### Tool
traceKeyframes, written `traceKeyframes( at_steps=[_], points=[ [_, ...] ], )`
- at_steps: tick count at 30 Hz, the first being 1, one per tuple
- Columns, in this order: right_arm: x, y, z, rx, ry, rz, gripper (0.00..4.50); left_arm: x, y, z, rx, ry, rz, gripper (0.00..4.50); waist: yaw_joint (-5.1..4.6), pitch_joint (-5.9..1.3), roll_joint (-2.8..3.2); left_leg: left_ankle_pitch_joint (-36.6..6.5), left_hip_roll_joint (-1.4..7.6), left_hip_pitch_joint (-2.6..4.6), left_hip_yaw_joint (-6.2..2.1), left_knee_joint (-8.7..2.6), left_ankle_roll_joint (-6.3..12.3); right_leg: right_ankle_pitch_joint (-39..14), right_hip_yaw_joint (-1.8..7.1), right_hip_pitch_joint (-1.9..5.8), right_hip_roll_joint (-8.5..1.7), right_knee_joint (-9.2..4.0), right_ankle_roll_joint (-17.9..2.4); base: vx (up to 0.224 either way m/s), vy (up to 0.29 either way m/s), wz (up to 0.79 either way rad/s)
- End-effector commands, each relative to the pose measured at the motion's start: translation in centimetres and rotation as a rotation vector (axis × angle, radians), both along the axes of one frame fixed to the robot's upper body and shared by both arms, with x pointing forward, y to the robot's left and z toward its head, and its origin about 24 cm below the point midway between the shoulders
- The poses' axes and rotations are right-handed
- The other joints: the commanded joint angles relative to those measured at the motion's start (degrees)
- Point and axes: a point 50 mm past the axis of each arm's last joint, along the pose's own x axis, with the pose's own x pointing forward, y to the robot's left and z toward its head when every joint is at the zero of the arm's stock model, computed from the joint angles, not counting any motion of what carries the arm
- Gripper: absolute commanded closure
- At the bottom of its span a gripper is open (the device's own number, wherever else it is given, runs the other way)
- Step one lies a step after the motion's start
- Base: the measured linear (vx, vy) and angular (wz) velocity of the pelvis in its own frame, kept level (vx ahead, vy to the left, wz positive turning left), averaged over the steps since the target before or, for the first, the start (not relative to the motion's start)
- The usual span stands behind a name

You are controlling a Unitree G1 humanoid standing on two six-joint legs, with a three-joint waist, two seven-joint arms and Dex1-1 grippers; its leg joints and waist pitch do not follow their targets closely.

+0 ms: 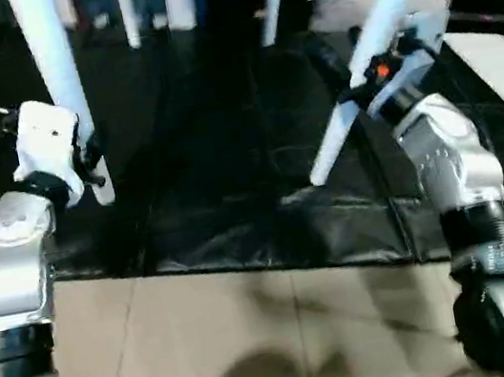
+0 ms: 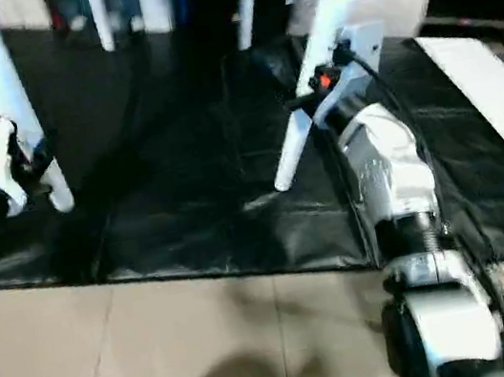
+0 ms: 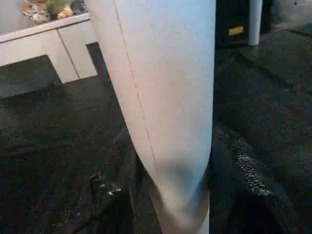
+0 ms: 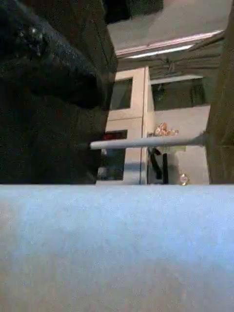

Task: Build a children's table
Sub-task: Flip table

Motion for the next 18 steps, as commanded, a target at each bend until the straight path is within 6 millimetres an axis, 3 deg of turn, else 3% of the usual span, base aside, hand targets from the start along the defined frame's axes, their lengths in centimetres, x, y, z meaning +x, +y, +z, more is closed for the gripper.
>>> traceKeyframes(
  at_steps=[1,2,5,9,11,13,17,18],
  points=[
    [-0.9,2.4,0.9,-0.039,-0.052,0.082,0.00,0.2,-1.0,-3.2,0.140,0.114,-0.020,2.93,-0.56,-4.03,2.01,8.0,4.72,2.31,-1.09,-3.94,7.73,6.5,3.25,2.83,-3.91,-1.67,-14.9,0.000,0.000,0.00],
    [-0.9,2.4,0.9,-0.039,-0.052,0.082,0.00,0.2,-1.0,-3.2,0.140,0.114,-0.020,2.93,-0.62,-3.90,2.06,6.1,4.80,2.26,-1.19,-4.12,7.03,4.2,3.26,2.87,-3.89,-1.92,-14.4,0.000,0.000,0.00],
    [-2.1,3.5,1.1,-0.024,-0.046,0.093,0.00,0.5,-0.2,-3.6,0.141,0.108,0.014,2.93,-0.91,-3.34,1.92,-5.3,5.09,2.50,-1.38,-5.12,1.19,-7.3,3.45,2.57,-3.92,-3.32,-10.7,0.000,0.000,0.00],
    [-3.5,4.7,0.8,-0.028,-0.028,0.121,0.00,0.7,0.4,-3.7,0.158,0.102,0.034,2.93,-1.17,-3.26,2.00,-11.7,5.21,2.40,-1.88,-5.86,-3.50,-14.8,3.71,2.44,-4.04,-3.99,-6.7,0.000,0.000,0.00],
    [-3.7,4.7,0.8,-0.033,-0.027,0.124,0.00,0.7,0.4,-3.6,0.154,0.099,0.037,2.93,-1.15,-3.26,1.96,-11.7,5.16,2.30,-1.83,-5.85,-3.98,-14.5,3.76,2.40,-3.95,-4.00,-6.5,0.000,0.000,0.00],
    [-3.8,4.9,0.4,-0.066,-0.019,0.123,0.00,0.3,0.9,-3.6,0.171,0.110,0.039,2.93,-1.00,-3.37,2.69,-11.0,5.11,2.25,-1.77,-5.72,-4.41,-12.9,3.87,2.38,-3.95,-3.84,-6.9,0.000,0.000,0.00],
    [-3.3,4.2,-0.2,-0.086,0.005,0.084,0.00,-0.4,1.0,-4.1,0.158,0.127,0.034,2.93,-0.96,-3.56,2.70,-7.4,5.14,1.96,-1.46,-5.40,-4.60,-7.6,3.90,2.84,-3.52,-3.28,-8.4,0.000,0.000,0.00],
    [-2.9,3.3,-0.8,-0.103,0.028,0.031,0.00,-1.1,1.2,-4.5,0.133,0.127,0.047,2.58,-0.95,-3.63,2.85,-6.8,5.25,2.00,-1.41,-5.34,-4.92,-6.0,3.86,2.94,-3.52,-3.02,-9.3,0.000,0.000,0.00]
  ],
)
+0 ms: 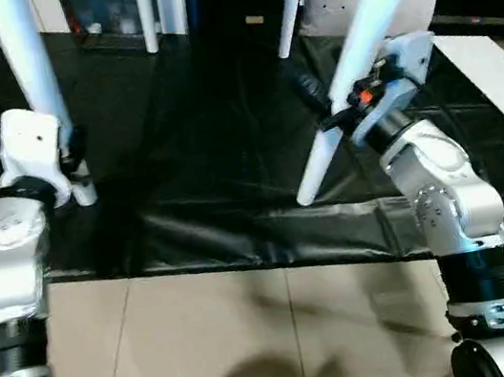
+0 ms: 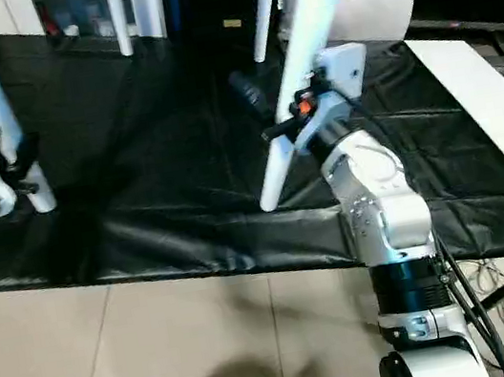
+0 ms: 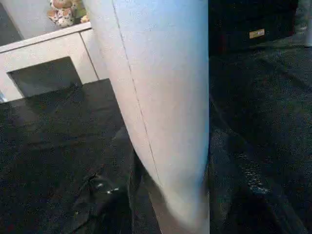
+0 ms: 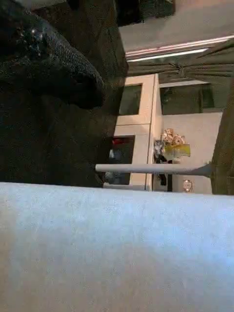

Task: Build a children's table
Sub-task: Flip table

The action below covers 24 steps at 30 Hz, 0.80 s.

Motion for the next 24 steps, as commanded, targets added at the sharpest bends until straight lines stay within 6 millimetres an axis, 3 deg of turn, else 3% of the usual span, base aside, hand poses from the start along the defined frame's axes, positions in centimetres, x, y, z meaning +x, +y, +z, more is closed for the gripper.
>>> traceKeyframes(
  at_steps=[1,2,3,4,6,7,9,10,11,12,13,14,15,16,19,20,24],
  points=[
    [0.3,0.2,-0.4,-0.044,0.012,0.004,0.00,-0.8,-1.3,-3.6,0.121,0.159,-0.051,2.37,-0.34,-3.66,2.46,-7.4,3.64,0.92,-0.99,-4.70,-2.41,-6.0,3.85,2.50,-4.89,-3.23,-10.4,0.000,0.000,0.00],
    [0.5,-0.4,-1.2,-0.066,0.030,-0.021,0.00,-1.4,-1.1,-3.8,0.097,0.163,-0.037,2.37,-0.36,-3.92,2.77,-7.6,3.77,1.10,-1.03,-4.59,-2.55,-5.3,3.81,2.53,-4.93,-3.08,-10.8,0.000,0.000,0.00],
    [0.5,-1.0,-1.9,-0.086,0.042,-0.040,0.00,-2.0,-1.0,-4.0,0.087,0.166,-0.028,2.18,-0.36,-3.68,3.11,-8.3,3.85,0.99,-1.07,-4.72,-2.54,-5.8,3.76,2.46,-4.91,-3.16,-10.9,0.000,0.000,0.00],
    [0.3,-1.9,-2.8,-0.095,0.060,-0.060,0.00,-3.0,-0.9,-4.2,0.082,0.161,-0.019,2.06,-0.46,-3.77,2.79,-9.3,3.91,0.99,-0.98,-4.63,-2.41,-6.8,3.85,2.63,-5.03,-3.23,-10.9,0.000,0.000,0.00],
    [-0.2,-2.8,-3.6,-0.086,0.076,-0.072,0.00,-3.9,-0.9,-4.2,0.054,0.148,-0.014,1.86,-0.27,-3.87,2.86,-9.6,3.71,1.01,-0.86,-4.54,-1.81,-7.7,3.94,2.67,-4.82,-3.44,-10.6,0.000,0.000,0.00],
    [-0.8,-3.3,-3.9,-0.072,0.085,-0.070,0.00,-4.8,-1.0,-4.1,0.022,0.136,-0.022,1.82,0.01,-4.35,2.93,-7.4,3.72,0.88,-0.85,-4.23,-1.03,-5.1,4.06,3.08,-5.02,-3.03,-11.2,0.000,0.000,0.00],
    [-2.0,-4.0,-4.5,-0.059,0.090,-0.062,0.00,-6.3,-1.0,-4.0,-0.024,0.104,-0.032,1.67,0.36,-4.46,3.36,-4.1,3.76,0.51,-0.82,-4.08,0.63,0.2,4.00,3.12,-4.80,-2.70,-12.5,0.000,0.000,0.00],
    [-2.6,-4.3,-4.8,-0.053,0.093,-0.060,0.00,-6.9,-0.9,-4.1,-0.046,0.094,-0.031,1.67,0.43,-4.43,3.05,-3.4,3.74,0.41,-0.71,-4.03,1.58,2.2,3.89,3.18,-4.61,-2.69,-13.0,0.000,0.000,0.00],
    [-2.7,-4.3,-4.8,-0.051,0.093,-0.059,0.00,-7.0,-0.9,-4.1,-0.050,0.092,-0.030,1.53,0.41,-4.11,3.31,-5.4,3.76,0.46,-0.78,-4.30,1.98,0.0,3.75,3.04,-4.55,-3.00,-13.2,0.000,0.000,0.00],
    [-4.2,-4.8,-5.4,-0.036,0.096,-0.055,0.00,-8.2,0.0,-4.1,-0.063,0.068,-0.010,1.44,0.45,-3.98,3.62,-7.1,3.73,0.59,-0.84,-4.38,1.81,-2.3,3.64,2.91,-4.54,-3.20,-12.9,0.000,0.000,0.00],
    [-4.6,-4.9,-5.5,-0.027,0.097,-0.056,0.00,-8.5,0.2,-4.1,-0.072,0.053,-0.007,1.39,0.54,-3.61,3.77,-10.1,3.87,0.37,-1.03,-4.64,1.44,-6.5,3.70,3.08,-4.78,-3.79,-11.8,0.000,0.000,0.00],
    [-5.3,-5.1,-5.7,-0.013,0.094,-0.058,0.00,-9.0,0.5,-3.9,-0.090,0.026,-0.004,1.36,0.44,-3.40,3.52,-11.8,3.83,0.45,-1.00,-4.75,1.35,-9.2,3.70,2.86,-4.63,-4.22,-11.0,0.000,0.000,0.00],
    [-5.8,-5.3,-5.9,-0.004,0.093,-0.059,0.00,-9.2,0.4,-3.7,-0.131,0.003,-0.035,1.20,0.38,-3.27,3.66,-13.4,3.76,0.54,-1.10,-4.89,1.08,-12.0,3.66,2.77,-4.61,-4.43,-10.3,0.000,0.000,0.00],
    [-6.3,-5.4,-6.1,0.000,0.094,-0.052,0.00,-9.6,0.0,-3.6,-0.181,-0.005,-0.079,1.20,0.21,-3.16,3.79,-17.5,3.62,0.87,-1.30,-4.89,0.24,-20.0,3.62,2.34,-4.67,-5.21,-8.3,0.000,0.000,0.00],
    [-8.6,-5.4,-6.6,0.007,0.118,0.029,0.00,-11.0,-1.9,-4.5,-0.335,0.045,-0.273,0.98,0.44,-2.85,3.78,-19.2,3.65,0.88,-1.42,-4.99,-0.05,-24.9,3.82,1.98,-4.88,-5.85,-6.6,0.000,0.000,0.00],
    [-9.2,-5.2,-6.8,0.004,0.129,0.066,0.00,-11.5,-2.4,-4.9,-0.373,0.074,-0.317,0.81,0.43,-2.68,3.99,-20.8,3.65,0.95,-1.54,-5.09,0.00,-27.9,3.80,1.77,-4.73,-6.11,-5.2,0.000,0.000,0.00],
    [-12.8,-3.0,-9.3,-0.071,0.295,0.367,0.00,-14.1,-5.8,-7.8,-0.455,0.328,-0.610,0.49,0.44,-2.15,4.45,-23.6,3.58,0.99,-1.94,-5.40,0.22,-34.2,3.89,1.41,-4.72,-6.98,-2.1,0.000,0.000,0.00]
  ],
)
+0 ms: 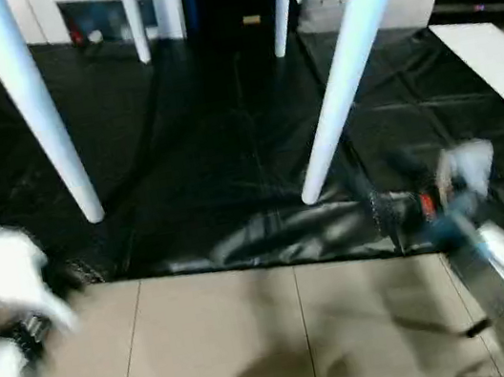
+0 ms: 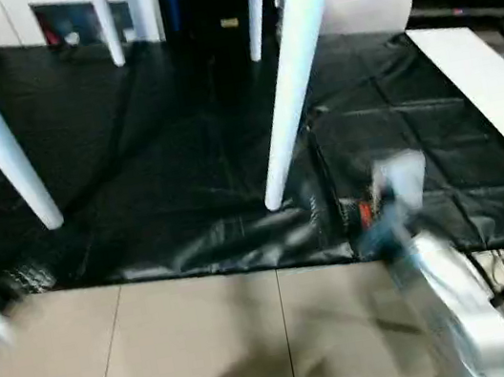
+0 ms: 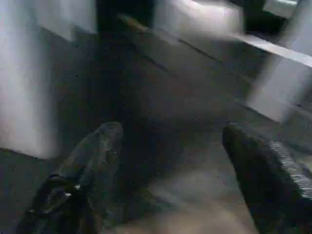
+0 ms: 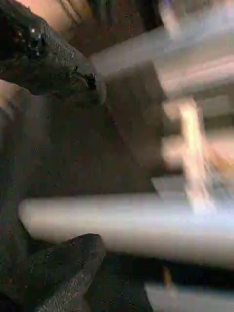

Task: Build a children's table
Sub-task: Flip table

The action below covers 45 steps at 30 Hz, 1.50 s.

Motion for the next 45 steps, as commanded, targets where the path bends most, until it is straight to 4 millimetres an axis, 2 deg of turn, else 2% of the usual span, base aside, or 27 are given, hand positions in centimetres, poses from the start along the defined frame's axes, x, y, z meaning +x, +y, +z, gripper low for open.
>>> traceKeyframes(
  at_steps=[1,2,4,5,6,7,8,9,10,11,12,13,14,15,16,18,20,23,25,27,31,32,33,35,36,37,45],
  points=[
    [-0.9,1.1,-0.7,-0.004,0.063,0.115,0.00,-0.6,-1.6,-0.5,-0.028,0.047,-0.135,0.49,-0.08,-2.45,1.31,-23.5,3.36,0.40,-2.07,-5.16,0.38,-34.6,3.79,0.99,-4.94,-7.01,-2.1,0.000,0.000,0.00],
    [-1.2,1.4,-1.6,-0.015,0.099,0.153,0.00,-0.9,-2.1,-1.4,-0.037,0.097,-0.173,0.36,-0.13,-2.09,1.58,-23.8,3.34,0.30,-2.15,-5.31,0.28,-35.1,3.77,0.85,-4.92,-7.11,-2.0,0.000,0.000,0.00],
    [-1.6,2.0,-3.3,-0.047,0.156,0.221,0.00,-1.6,-2.9,-3.4,-0.044,0.192,-0.238,0.24,-0.34,-2.10,1.50,-23.5,3.38,0.24,-2.24,-5.30,0.16,-35.1,3.63,0.95,-5.06,-7.30,-2.1,0.000,0.000,0.00],
    [-1.6,2.0,-3.3,-0.047,0.156,0.221,0.00,-1.6,-2.9,-3.4,-0.044,0.192,-0.238,0.12,-0.40,-2.14,1.55,-23.4,3.33,0.31,-2.24,-5.30,0.10,-35.0,3.58,0.97,-5.03,-7.34,-2.1,0.000,0.000,0.00],
    [-1.9,2.6,-6.0,-0.111,0.232,0.280,0.00,-1.7,-3.1,-6.7,-0.035,0.302,-0.227,0.06,-0.54,-1.69,1.52,-23.9,3.34,0.19,-2.24,-5.48,0.00,-35.2,3.65,0.91,-5.07,-7.46,-2.1,0.000,0.000,0.00],
    [-2.0,2.7,-6.5,-0.126,0.246,0.289,0.00,-1.7,-3.1,-7.2,-0.037,0.322,-0.218,0.06,-0.96,-1.81,1.61,-24.1,3.18,0.54,-2.16,-5.38,-0.22,-35.7,3.40,0.84,-4.92,-7.67,-1.7,0.000,0.000,0.00],
    [-2.2,3.2,-8.6,-0.176,0.310,0.301,0.00,-1.6,-3.2,-9.8,-0.028,0.399,-0.170,0.06,-1.11,-1.48,1.17,-24.0,2.99,0.45,-2.12,-5.30,-0.09,-36.4,3.46,0.64,-5.10,-8.09,-1.2,0.000,0.000,0.00],
    [-2.3,3.5,-9.6,-0.197,0.340,0.303,0.00,-1.6,-3.2,-10.9,-0.019,0.433,-0.150,0.06,-1.13,-1.77,1.49,-23.7,3.00,0.73,-2.22,-5.26,-0.41,-35.9,3.47,0.86,-5.25,-7.92,-1.4,0.000,0.000,0.00],
    [-2.4,3.8,-10.6,-0.215,0.374,0.301,0.00,-1.7,-3.1,-12.1,-0.005,0.474,-0.112,0.06,-1.22,-1.89,1.64,-23.1,3.17,0.59,-2.34,-5.30,-0.34,-34.1,3.60,1.05,-5.46,-7.85,-2.2,0.000,0.000,0.00],
    [-2.4,3.8,-10.6,-0.215,0.374,0.301,0.00,-1.7,-3.1,-12.1,-0.005,0.474,-0.112,0.06,-1.29,-2.12,1.70,-22.6,3.29,0.58,-2.38,-5.32,-0.37,-32.1,3.60,1.21,-5.44,-7.55,-3.0,0.000,0.000,0.00],
    [-2.9,4.5,-12.7,-0.249,0.452,0.294,0.00,-2.0,-3.3,-14.1,-0.024,0.543,-0.054,0.06,-1.43,-2.20,0.98,-21.6,3.75,0.12,-2.43,-5.61,-0.01,-28.0,3.70,1.66,-5.47,-7.15,-4.5,0.000,0.000,0.00],
    [-2.9,4.5,-12.7,-0.249,0.452,0.294,0.00,-2.0,-3.3,-14.1,-0.024,0.543,-0.054,0.06,-1.68,-2.25,1.34,-21.0,3.57,0.17,-2.22,-5.53,0.35,-25.2,3.63,1.58,-5.40,-6.90,-6.2,0.000,0.000,0.00],
    [-3.0,4.7,-13.9,-0.271,0.490,0.267,0.00,-2.0,-3.2,-15.2,-0.010,0.578,0.002,0.06,-1.50,-2.31,1.43,-20.9,3.78,0.29,-2.29,-5.59,0.45,-24.3,3.69,1.63,-5.57,-6.88,-6.8,0.000,0.000,0.00],
    [-3.2,4.9,-15.1,-0.289,0.536,0.236,0.00,-2.0,-3.0,-16.3,-0.004,0.620,0.071,0.06,-1.78,-2.05,0.93,-21.0,3.78,0.15,-2.05,-5.51,0.62,-22.8,3.69,1.42,-5.50,-6.82,-8.0,0.000,0.000,0.00],
    [-3.3,4.9,-16.5,-0.304,0.602,0.159,0.00,-2.0,-2.7,-17.5,0.040,0.673,0.168,0.06,-1.76,-2.26,1.24,-20.7,3.69,0.14,-2.13,-5.42,0.60,-22.0,3.66,1.65,-5.65,-6.50,-8.8,0.000,0.000,0.00],
    [-3.4,4.5,-18.8,-0.383,0.691,0.013,0.00,-2.0,-2.2,-19.2,0.115,0.752,0.301,0.06,-1.98,-2.45,1.12,-19.0,3.66,-0.02,-2.06,-5.31,0.86,-19.5,3.70,1.95,-5.74,-6.25,-9.8,0.000,0.000,0.00],
    [-3.4,3.9,-20.0,-0.423,0.764,-0.106,0.00,-1.9,-2.0,-19.9,0.172,0.795,0.347,0.06,-1.90,-2.57,1.35,-17.6,3.69,0.15,-2.10,-5.25,0.53,-18.3,3.68,2.03,-5.92,-6.10,-10.6,0.000,0.000,0.00],
    [-4.3,2.5,-21.8,-0.530,0.916,-0.282,0.00,-1.4,-2.3,-20.3,0.258,0.816,0.355,0.06,-1.74,-2.82,1.63,-13.7,3.79,0.22,-1.65,-5.07,1.33,-11.8,3.82,2.33,-5.83,-5.46,-12.5,0.000,0.000,0.00],
    [-5.2,2.1,-22.7,-0.634,0.985,-0.276,0.00,-1.4,-2.5,-20.6,0.285,0.836,0.372,0.06,-1.66,-2.92,1.66,-11.3,3.81,0.12,-1.47,-4.91,1.95,-8.4,3.69,2.56,-5.77,-5.03,-13.7,0.000,0.000,0.00],
    [-5.7,2.1,-23.1,-0.633,1.039,-0.327,0.00,-1.7,-2.7,-21.2,0.330,0.885,0.391,0.06,-1.52,-2.95,1.55,-10.3,3.83,-0.06,-1.32,-4.78,3.00,-6.8,3.62,2.84,-6.05,-4.80,-14.6,0.000,0.000,0.00],
    [-6.0,1.6,-23.5,-0.610,1.098,-0.446,0.00,-2.4,-2.7,-21.7,0.361,0.927,0.392,0.06,-1.66,-2.52,1.70,-14.8,4.07,0.16,-1.54,-5.22,1.96,-14.6,3.58,2.57,-6.26,-5.68,-13.0,0.000,0.000,0.00],
    [-6.5,1.4,-23.7,-0.619,1.119,-0.458,0.00,-2.7,-2.6,-21.9,0.326,0.948,0.406,0.06,-1.58,-2.45,2.13,-15.7,4.10,0.36,-1.57,-5.17,1.58,-16.0,3.62,2.38,-6.40,-5.82,-12.9,0.000,0.000,0.00],
    [-6.8,1.3,-23.9,-0.627,1.128,-0.455,0.00,-2.9,-2.5,-21.9,0.330,0.957,0.408,0.06,-1.49,-2.38,2.20,-17.0,4.10,0.56,-1.51,-5.12,1.14,-17.6,3.68,2.17,-6.38,-6.12,-12.6,0.000,0.000,0.00],
    [-7.4,1.1,-24.1,-0.616,1.165,-0.460,0.00,-3.3,-2.4,-22.1,0.339,0.980,0.402,0.06,-1.37,-2.27,2.11,-18.1,4.15,0.67,-1.52,-5.26,0.97,-18.8,3.70,1.99,-6.25,-6.30,-11.9,0.000,0.000,0.00],
    [-8.1,1.0,-24.3,-0.599,1.198,-0.467,0.00,-3.6,-2.4,-22.3,0.331,0.995,0.399,0.06,-1.13,-2.18,2.71,-18.4,4.23,0.88,-1.59,-5.29,0.84,-18.5,3.73,1.80,-6.28,-6.28,-12.1,0.000,0.000,0.00],
    [-8.3,0.9,-24.4,-0.599,1.202,-0.468,0.00,-3.7,-2.5,-22.3,0.330,0.996,0.400,0.06,-1.23,-2.00,2.33,-19.1,4.18,0.70,-1.50,-5.41,0.96,-18.4,3.70,1.81,-6.10,-6.39,-12.1,0.000,0.000,0.00],
    [-9.1,1.0,-24.7,-0.571,1.225,-0.448,0.00,-3.9,-2.8,-22.6,0.307,0.995,0.426,0.06,-1.02,-1.94,2.53,-20.3,4.14,0.57,-1.71,-5.58,1.24,-22.5,3.67,1.77,-6.40,-6.77,-11.0,0.000,0.000,0.00]
  ],
)
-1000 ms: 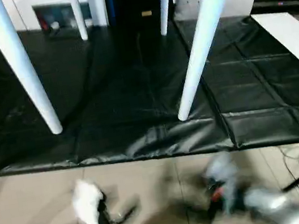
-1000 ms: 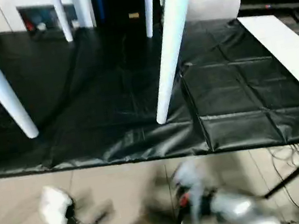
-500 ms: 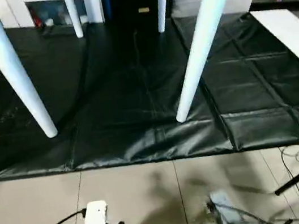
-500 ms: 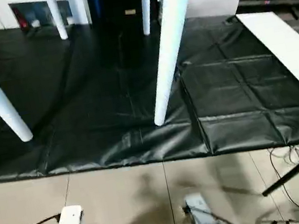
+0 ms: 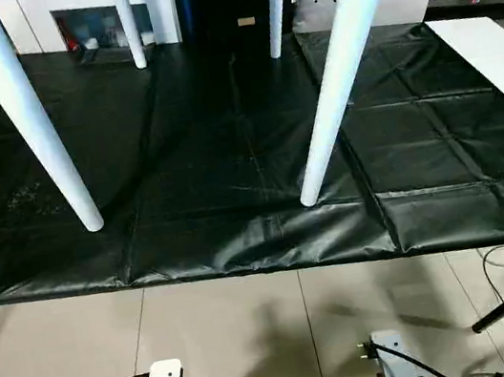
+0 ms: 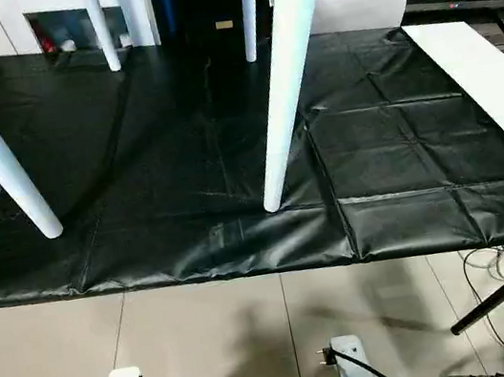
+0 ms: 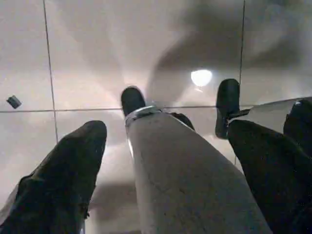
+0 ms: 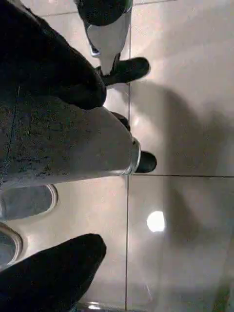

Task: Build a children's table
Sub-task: Flip table

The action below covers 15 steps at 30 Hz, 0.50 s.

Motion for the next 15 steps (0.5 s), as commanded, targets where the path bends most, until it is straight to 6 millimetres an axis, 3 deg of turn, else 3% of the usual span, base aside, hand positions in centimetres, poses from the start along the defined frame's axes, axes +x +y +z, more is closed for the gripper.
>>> traceKeyframes(
  at_steps=[1,7,15],
  points=[
    [-2.39,-0.05,-0.84,0.001,0.090,-0.009,0.00,-0.62,-0.40,-0.36,-0.012,0.029,0.009,0.06,0.02,-1.64,1.03,-20.2,4.24,0.48,-1.91,-4.92,1.05,-23.4,3.79,1.39,-6.27,-5.27,-10.7,0.000,0.000,0.00],
    [-2.39,-0.05,-0.84,0.001,0.090,-0.009,0.00,-0.62,-0.40,-0.36,-0.012,0.029,0.009,0.06,0.05,-1.72,1.17,-19.6,4.35,0.46,-1.82,-5.04,1.19,-21.4,3.79,1.32,-6.18,-5.14,-11.3,0.000,0.000,0.00],
    [-2.39,-0.05,-0.84,0.001,0.090,-0.009,0.00,-0.62,-0.40,-0.36,-0.012,0.029,0.009,0.06,0.06,-1.56,1.14,-20.5,4.37,0.40,-1.87,-5.22,1.03,-23.2,3.83,1.21,-6.28,-5.36,-10.8,0.000,0.000,0.00]
  ],
)
